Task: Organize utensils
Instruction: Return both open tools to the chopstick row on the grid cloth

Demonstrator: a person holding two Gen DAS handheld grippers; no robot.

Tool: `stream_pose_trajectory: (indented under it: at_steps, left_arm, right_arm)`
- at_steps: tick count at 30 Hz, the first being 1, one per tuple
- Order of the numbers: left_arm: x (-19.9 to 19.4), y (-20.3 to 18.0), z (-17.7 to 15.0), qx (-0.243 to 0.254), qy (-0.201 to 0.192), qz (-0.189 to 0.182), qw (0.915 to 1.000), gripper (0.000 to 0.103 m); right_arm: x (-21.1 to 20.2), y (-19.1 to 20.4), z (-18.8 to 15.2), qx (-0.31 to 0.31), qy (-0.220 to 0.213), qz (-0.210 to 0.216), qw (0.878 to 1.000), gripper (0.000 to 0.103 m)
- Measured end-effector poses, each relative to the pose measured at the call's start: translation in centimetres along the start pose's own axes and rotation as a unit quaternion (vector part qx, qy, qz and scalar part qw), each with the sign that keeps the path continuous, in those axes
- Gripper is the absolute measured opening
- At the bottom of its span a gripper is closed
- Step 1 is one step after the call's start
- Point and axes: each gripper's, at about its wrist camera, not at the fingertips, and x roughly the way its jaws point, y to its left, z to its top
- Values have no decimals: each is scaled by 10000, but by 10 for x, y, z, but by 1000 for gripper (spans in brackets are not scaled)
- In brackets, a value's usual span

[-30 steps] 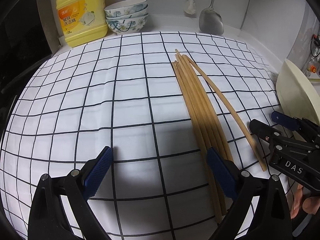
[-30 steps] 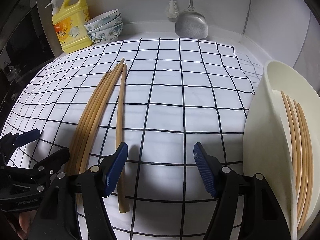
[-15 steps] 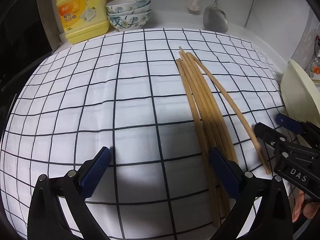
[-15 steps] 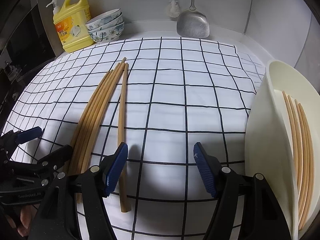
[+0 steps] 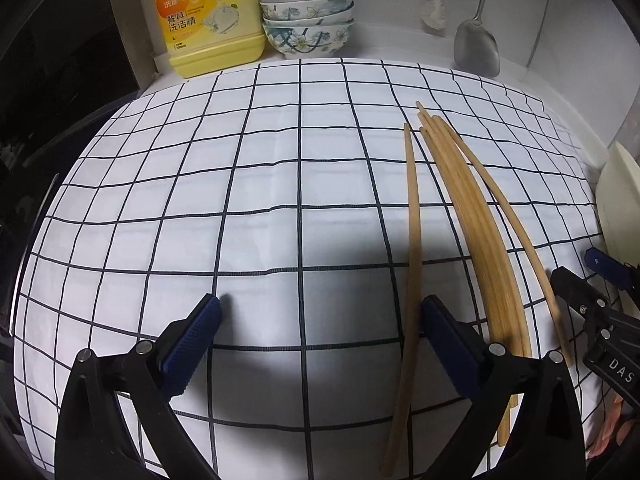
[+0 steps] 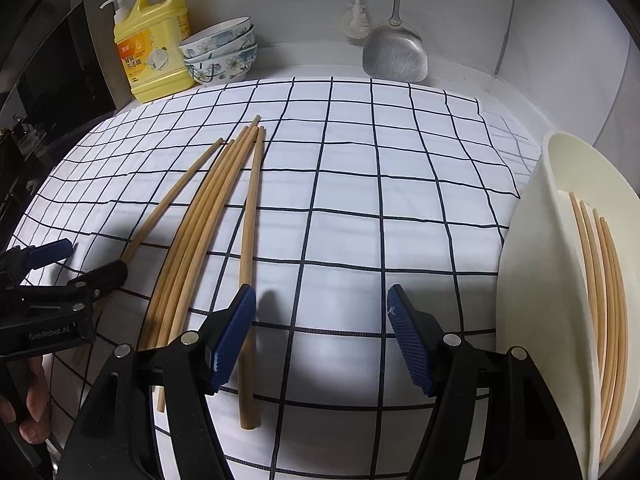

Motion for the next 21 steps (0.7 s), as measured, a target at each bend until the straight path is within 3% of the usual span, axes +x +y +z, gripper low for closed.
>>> stream_pose_trajectory:
  at_steps: [6,12,21]
  left_arm:
    - [1,-2,3,-4,5,25,10000,98]
    - [6,-3,11,25,-26,68,10000,98]
    - [13,-4,20,-67,-95,66,9999,98]
  right_arm:
    - [-5,7,4,-133,-136,146,9997,65]
    - [7,19,8,-366,-67,-19,9993,65]
    - [19,11,14,-245,-95,-28,9997,65]
